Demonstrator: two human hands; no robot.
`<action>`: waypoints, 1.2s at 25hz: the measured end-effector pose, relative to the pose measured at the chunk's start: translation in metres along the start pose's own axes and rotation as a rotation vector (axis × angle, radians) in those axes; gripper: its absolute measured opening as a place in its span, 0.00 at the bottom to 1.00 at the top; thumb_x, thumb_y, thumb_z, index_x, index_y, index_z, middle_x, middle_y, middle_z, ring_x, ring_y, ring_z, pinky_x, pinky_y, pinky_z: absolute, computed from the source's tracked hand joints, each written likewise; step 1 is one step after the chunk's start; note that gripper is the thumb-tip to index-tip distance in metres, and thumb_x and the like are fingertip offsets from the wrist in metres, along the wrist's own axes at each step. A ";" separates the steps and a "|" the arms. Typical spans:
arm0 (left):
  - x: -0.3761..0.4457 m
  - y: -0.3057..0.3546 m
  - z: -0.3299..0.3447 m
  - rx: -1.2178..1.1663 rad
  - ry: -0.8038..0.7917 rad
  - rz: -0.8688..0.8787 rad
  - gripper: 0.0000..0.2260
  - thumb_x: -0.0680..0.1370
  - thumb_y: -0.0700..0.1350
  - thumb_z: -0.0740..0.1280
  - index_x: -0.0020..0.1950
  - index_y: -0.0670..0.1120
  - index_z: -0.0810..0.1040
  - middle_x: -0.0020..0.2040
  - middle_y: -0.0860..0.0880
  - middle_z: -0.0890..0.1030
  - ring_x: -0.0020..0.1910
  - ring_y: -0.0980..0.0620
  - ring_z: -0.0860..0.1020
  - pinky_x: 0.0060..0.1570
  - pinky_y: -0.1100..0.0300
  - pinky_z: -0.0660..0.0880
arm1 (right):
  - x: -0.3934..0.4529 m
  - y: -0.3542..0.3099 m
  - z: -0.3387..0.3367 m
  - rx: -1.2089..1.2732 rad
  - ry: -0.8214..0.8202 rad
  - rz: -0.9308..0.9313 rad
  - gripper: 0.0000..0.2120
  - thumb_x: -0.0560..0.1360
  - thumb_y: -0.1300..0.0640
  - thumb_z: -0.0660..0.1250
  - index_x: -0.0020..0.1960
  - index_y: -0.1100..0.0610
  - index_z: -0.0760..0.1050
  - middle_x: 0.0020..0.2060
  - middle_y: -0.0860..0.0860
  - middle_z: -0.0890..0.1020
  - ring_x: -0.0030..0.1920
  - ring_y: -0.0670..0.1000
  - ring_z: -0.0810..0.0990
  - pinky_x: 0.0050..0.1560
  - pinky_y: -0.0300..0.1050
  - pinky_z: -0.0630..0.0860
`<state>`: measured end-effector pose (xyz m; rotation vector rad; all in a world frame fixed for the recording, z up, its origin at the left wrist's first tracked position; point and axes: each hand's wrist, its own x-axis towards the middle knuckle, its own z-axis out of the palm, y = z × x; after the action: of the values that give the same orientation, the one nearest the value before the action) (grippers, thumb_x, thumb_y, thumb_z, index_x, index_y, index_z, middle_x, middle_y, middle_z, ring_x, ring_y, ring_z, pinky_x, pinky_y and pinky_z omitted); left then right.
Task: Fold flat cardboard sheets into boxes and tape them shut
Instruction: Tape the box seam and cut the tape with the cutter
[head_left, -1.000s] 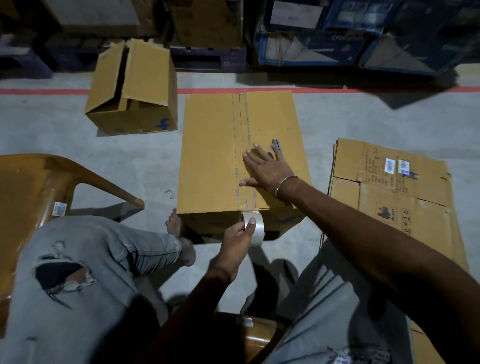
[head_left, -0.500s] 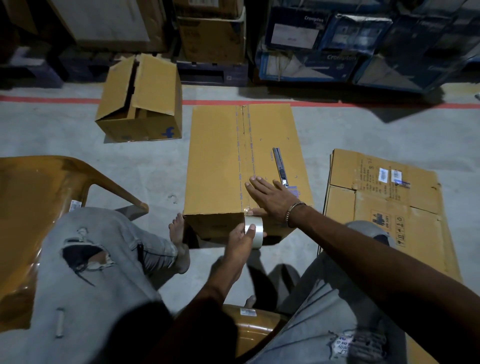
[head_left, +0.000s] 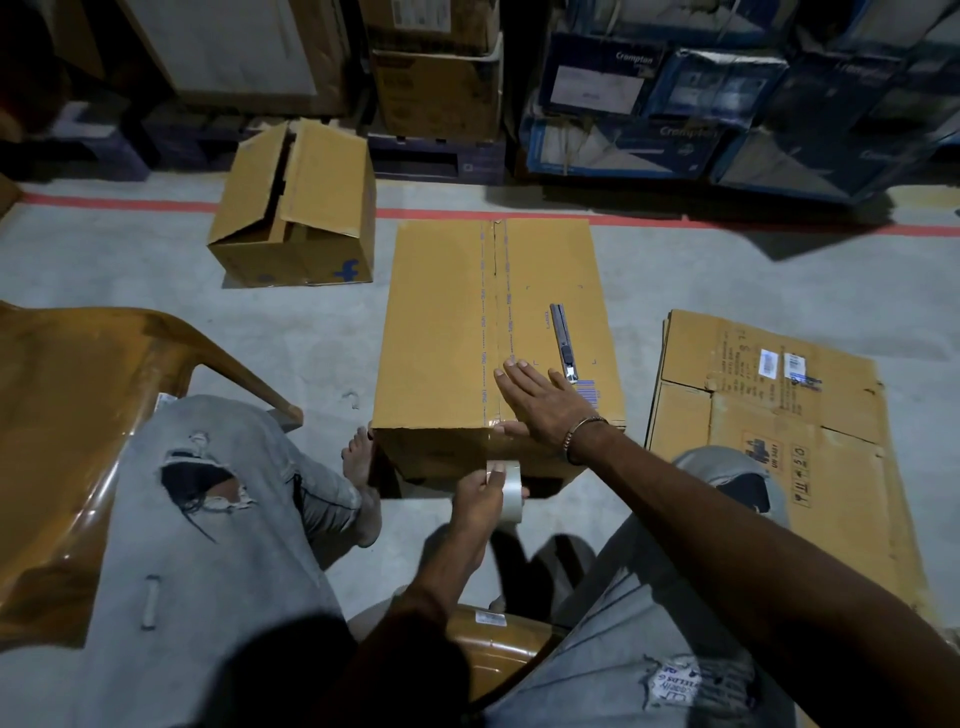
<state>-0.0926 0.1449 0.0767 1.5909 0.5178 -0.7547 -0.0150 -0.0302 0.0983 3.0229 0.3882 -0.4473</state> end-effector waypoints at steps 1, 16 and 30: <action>0.000 -0.001 -0.001 0.022 0.026 -0.001 0.15 0.84 0.53 0.66 0.60 0.42 0.81 0.47 0.44 0.87 0.45 0.44 0.83 0.38 0.54 0.80 | 0.000 0.001 -0.001 0.023 -0.005 -0.007 0.41 0.81 0.31 0.51 0.85 0.53 0.43 0.84 0.54 0.46 0.83 0.55 0.46 0.79 0.63 0.56; 0.004 0.006 -0.019 -0.068 -0.040 0.105 0.14 0.79 0.41 0.74 0.62 0.53 0.78 0.50 0.49 0.88 0.48 0.46 0.85 0.48 0.49 0.82 | 0.029 0.044 -0.025 0.579 0.342 0.807 0.16 0.80 0.51 0.69 0.60 0.62 0.79 0.58 0.61 0.79 0.59 0.63 0.77 0.49 0.52 0.76; 0.003 0.025 -0.008 -0.038 0.064 0.075 0.06 0.80 0.47 0.72 0.55 0.48 0.80 0.53 0.46 0.82 0.53 0.41 0.82 0.56 0.44 0.81 | -0.038 0.037 -0.058 0.846 -0.014 0.541 0.14 0.80 0.60 0.66 0.63 0.59 0.67 0.48 0.58 0.78 0.47 0.59 0.79 0.41 0.50 0.75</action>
<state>-0.0716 0.1488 0.0917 1.5944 0.5133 -0.6364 -0.0246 -0.0698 0.1654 3.6609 -0.8213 -0.7166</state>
